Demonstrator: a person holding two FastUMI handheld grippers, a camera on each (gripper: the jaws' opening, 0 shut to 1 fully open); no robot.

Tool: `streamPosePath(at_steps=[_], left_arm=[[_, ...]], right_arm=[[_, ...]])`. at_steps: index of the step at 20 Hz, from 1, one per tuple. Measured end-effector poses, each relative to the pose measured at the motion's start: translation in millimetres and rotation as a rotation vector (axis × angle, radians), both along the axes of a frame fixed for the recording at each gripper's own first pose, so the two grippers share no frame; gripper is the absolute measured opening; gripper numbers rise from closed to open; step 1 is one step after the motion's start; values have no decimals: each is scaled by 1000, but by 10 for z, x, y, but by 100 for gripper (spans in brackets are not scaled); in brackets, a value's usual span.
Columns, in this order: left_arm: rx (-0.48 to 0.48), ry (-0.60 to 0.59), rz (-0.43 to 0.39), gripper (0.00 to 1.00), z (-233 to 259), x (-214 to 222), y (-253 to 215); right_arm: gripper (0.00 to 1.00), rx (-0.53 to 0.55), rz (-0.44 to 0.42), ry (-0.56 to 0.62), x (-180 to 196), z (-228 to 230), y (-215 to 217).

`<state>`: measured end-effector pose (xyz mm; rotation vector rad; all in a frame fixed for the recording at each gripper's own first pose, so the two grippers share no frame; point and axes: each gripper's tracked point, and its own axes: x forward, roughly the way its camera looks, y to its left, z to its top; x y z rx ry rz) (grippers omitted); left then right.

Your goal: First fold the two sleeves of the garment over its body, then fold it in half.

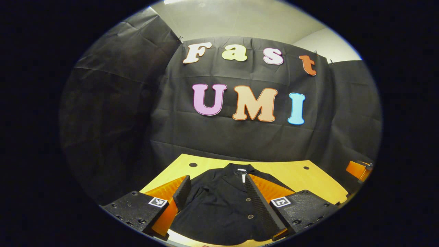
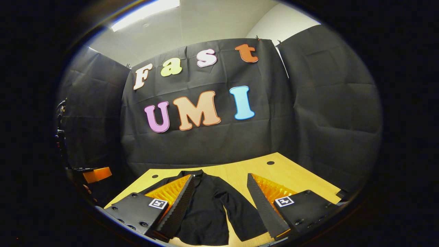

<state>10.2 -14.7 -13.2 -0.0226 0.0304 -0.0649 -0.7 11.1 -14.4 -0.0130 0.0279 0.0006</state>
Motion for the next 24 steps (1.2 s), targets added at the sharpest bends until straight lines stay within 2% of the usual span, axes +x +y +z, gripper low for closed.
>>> streamPosePath(at_steps=[2, 3, 5, 6, 7, 8, 10, 14, 15, 16, 19, 20, 21, 24], left_arm=[[1, -1, -2, 94, -22, 16, 7], [3, 0, -2, 94, -23, 9, 15], [4, 1, -1, 93, -41, 4, 29], [4, 4, 2, 94, -45, 3, 40], [5, 7, 6, 94, -63, 1, 68], [4, 13, 11, 94, -79, 2, 87], [0, 20, 15, 94, -110, -6, 106], [4, 24, 32, 92, -142, 0, 162], [3, 24, 35, 92, -142, -1, 174], [0, 25, 36, 93, -136, -2, 176], [0, 23, 43, 93, -136, -29, 216], [0, 19, 48, 93, -126, -38, 225], [0, 16, 52, 93, -117, -30, 236], [3, 12, 67, 94, -108, -42, 287]], right_arm=[[97, -7, -4, 5, -20, -25, 1], [93, -9, -5, 5, -30, -22, 4], [93, -8, -7, 4, -38, -17, 7], [97, -7, -9, 4, -35, -31, 8], [94, -6, -11, 7, -28, -28, 8], [97, -6, -11, 10, -32, -47, 11], [94, -8, -12, 11, -30, -48, 17], [97, -10, -15, 11, -27, -60, 17], [93, -9, -13, 16, -32, -73, 19], [97, -9, -13, 18, -29, -84, 16], [97, -15, -16, 22, -14, -97, 2], [93, -15, -15, 19, -15, -93, -7], [97, -17, -18, 13, -12, -80, -19], [97, -16, -32, 18, 34, -113, -102]])
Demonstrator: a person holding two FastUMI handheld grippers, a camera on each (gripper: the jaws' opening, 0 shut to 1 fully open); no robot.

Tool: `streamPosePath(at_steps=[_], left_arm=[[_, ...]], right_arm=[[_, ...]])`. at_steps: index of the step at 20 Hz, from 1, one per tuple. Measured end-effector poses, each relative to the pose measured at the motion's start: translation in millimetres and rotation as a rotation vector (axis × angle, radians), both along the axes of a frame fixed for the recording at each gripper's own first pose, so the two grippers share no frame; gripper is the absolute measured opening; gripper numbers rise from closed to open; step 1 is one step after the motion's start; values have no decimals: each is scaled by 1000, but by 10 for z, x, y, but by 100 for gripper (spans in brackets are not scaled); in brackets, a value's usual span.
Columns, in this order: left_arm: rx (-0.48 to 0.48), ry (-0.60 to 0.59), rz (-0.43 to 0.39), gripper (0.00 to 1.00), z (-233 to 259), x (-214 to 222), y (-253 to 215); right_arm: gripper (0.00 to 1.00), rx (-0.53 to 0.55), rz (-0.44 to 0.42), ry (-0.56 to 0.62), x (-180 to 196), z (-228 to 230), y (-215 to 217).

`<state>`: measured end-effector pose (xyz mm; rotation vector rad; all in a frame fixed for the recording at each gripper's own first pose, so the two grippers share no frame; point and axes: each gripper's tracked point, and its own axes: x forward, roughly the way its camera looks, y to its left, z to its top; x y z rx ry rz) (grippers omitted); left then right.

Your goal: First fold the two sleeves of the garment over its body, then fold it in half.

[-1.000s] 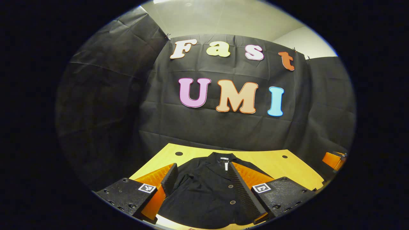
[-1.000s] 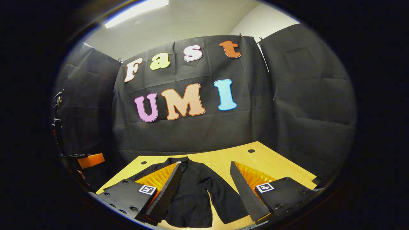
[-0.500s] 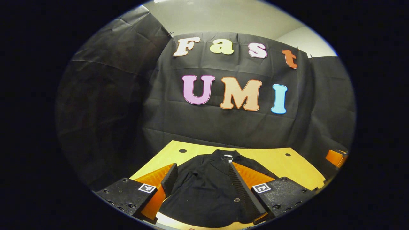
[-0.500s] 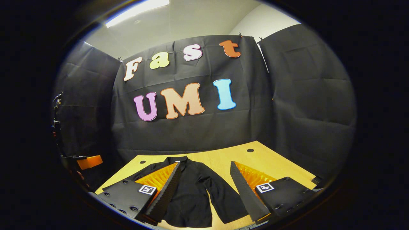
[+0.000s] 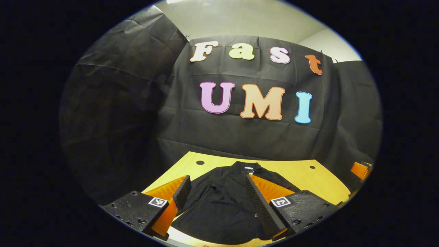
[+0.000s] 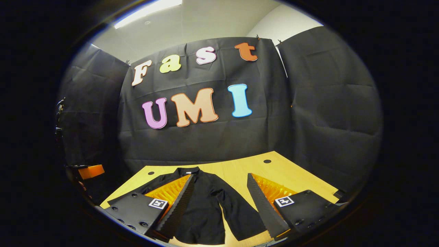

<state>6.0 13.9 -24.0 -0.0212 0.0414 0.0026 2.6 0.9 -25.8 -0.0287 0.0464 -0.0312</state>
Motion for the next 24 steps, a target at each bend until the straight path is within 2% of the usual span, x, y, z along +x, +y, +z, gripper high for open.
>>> streamPosePath(at_steps=[2, 3, 4, 7, 8, 9, 11, 12, 13, 17, 22, 23, 24], left_arm=[[1, 7, 19, 94, -32, -18, 69], [-2, 8, 27, 93, -39, -20, 83], [-3, 12, 33, 93, -40, -31, 104], [10, 13, 57, 93, -42, -42, 181], [16, 10, 64, 94, -38, -50, 212], [21, 8, 71, 94, -35, -56, 233], [29, 8, 79, 94, -29, -69, 257], [33, 9, 82, 93, -44, -63, 266], [38, 10, 86, 93, -48, -64, 275], [47, 28, 106, 93, -112, -79, 325], [44, 40, 128, 94, -161, -102, 368], [48, 41, 133, 94, -169, -116, 384], [56, 42, 140, 93, -174, -119, 409]], right_arm=[[97, 6, -11, 3, 16, -11, -58], [94, 4, -18, 2, 30, -10, -94], [97, 0, -29, 2, 44, -28, -156], [97, 2, -59, 19, 76, -97, -331], [94, 5, -70, 20, 81, -124, -404], [97, 5, -81, 24, 95, -145, -470], [94, -8, -109, 47, 129, -273, -641], [93, -13, -123, 68, 137, -375, -729], [97, -12, -133, 89, 134, -464, -810], [97, 13, -166, 174, 116, -878, -1068], [98, 53, -164, 333, 132, -1547, -1175], [93, 64, -159, 359, 140, -1640, -1174], [98, 70, -157, 385, 150, -1753, -1183]])
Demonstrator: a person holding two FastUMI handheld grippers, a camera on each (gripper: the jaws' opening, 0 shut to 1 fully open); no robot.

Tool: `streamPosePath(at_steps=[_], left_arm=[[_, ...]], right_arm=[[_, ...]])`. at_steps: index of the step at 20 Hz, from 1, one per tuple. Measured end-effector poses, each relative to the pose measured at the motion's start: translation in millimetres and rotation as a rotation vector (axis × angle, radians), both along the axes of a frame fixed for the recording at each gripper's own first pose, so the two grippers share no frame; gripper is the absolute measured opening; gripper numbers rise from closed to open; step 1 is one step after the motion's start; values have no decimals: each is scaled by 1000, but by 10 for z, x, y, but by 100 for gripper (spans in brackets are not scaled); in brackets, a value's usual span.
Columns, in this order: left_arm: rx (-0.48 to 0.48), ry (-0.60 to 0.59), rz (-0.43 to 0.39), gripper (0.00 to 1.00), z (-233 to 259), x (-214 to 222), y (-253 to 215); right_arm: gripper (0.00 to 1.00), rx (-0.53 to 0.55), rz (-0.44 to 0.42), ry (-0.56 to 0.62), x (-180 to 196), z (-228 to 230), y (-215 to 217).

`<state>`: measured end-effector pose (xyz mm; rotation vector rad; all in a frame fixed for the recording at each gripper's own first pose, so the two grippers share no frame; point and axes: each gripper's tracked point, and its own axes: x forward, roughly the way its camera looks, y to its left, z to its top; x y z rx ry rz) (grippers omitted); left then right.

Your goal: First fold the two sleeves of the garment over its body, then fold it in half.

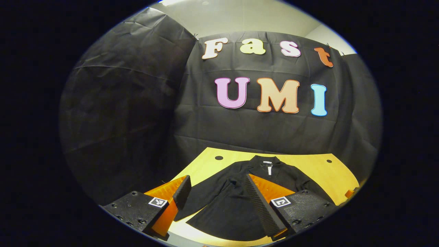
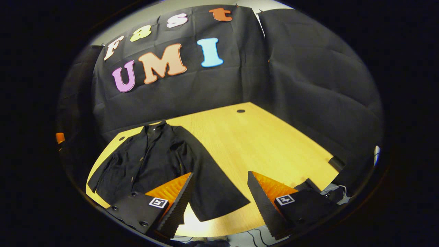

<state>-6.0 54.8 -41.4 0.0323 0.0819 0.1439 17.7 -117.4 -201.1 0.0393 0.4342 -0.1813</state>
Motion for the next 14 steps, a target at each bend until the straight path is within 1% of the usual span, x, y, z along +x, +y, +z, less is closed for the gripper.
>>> streamPosePath(at_steps=[2, 3, 4, 7, 14], left_arm=[[13, -2, 11, 94, 12, -6, 31], [16, -1, 14, 94, 14, -15, 45], [18, -1, 17, 93, 18, -12, 52], [24, 4, 24, 93, 16, -19, 49], [57, 16, 30, 93, -20, -50, 55]], right_arm=[[98, -1, 0, 51, 11, -238, -45], [93, 0, -1, 87, 31, -344, -50], [98, -3, -1, 120, 71, -426, -53], [98, -42, 11, 188, 109, -612, -48], [98, -51, 43, 275, 53, -985, -110]])
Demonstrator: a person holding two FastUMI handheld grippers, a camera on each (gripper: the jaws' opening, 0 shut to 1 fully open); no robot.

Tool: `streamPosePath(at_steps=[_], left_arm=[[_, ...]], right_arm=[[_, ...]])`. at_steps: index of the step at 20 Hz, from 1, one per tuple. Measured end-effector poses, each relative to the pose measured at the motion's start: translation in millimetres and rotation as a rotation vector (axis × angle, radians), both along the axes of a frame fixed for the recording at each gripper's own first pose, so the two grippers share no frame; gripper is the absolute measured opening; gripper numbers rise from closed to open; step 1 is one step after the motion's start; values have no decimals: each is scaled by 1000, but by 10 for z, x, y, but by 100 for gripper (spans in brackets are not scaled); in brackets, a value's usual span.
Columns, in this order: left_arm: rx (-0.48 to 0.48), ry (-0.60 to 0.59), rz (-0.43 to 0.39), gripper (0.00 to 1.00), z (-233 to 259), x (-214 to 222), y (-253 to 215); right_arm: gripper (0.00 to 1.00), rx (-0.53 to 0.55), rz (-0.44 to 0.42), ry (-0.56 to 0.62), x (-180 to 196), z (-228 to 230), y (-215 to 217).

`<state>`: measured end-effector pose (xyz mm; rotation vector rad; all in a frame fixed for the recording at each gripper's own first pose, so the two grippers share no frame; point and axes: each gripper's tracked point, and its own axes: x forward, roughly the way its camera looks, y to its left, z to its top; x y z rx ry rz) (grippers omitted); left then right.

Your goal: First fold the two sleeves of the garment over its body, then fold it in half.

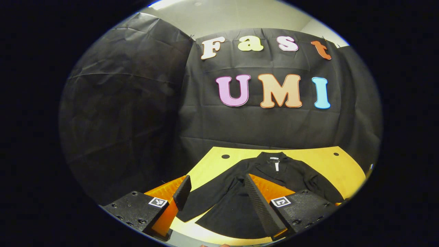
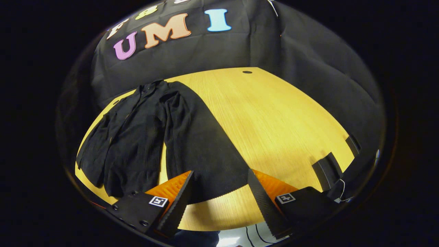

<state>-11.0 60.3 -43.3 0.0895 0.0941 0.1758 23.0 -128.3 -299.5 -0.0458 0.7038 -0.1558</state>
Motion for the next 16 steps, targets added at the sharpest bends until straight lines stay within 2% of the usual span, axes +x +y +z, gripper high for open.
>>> streamPosePath(at_steps=[1, 2, 4, 5, 6, 7, 9, 10, 12, 14, 15, 16], left_arm=[[-2, 0, 1, 93, 0, 4, -6], [-4, 2, 3, 93, -8, 12, -9], [-10, 6, 5, 93, -29, 8, -10], [-11, 8, 8, 93, -43, 3, -9], [-14, 6, 10, 93, -40, 7, -5], [-18, 2, 11, 93, -25, 13, -19], [-24, 1, 7, 93, -33, -2, -47], [-23, 3, 5, 93, -36, 11, -43], [-22, 4, 2, 93, -36, 12, -65], [-28, -5, -7, 93, -12, 2, -116], [-28, -8, -8, 93, -1, -4, -131], [-29, -10, -10, 93, -7, -7, -144]], right_arm=[[98, -13, 9, -11, 28, 31, 1], [94, -19, 14, 1, 10, 1, 2], [94, -37, 31, 2, 11, 17, 0], [98, -46, 40, -4, 18, 19, -1], [94, -44, 48, -6, 12, 11, 2], [96, -40, 52, -12, 19, 10, 13], [82, -34, 53, -23, 22, 10, -4], [70, -32, 55, -24, 14, -23, -47], [56, -21, 62, -15, -4, -23, -22], [34, -5, 70, 3, -31, -24, 3], [32, 4, 81, 14, -28, -18, 26], [23, 10, 85, 25, -30, -13, 41]])
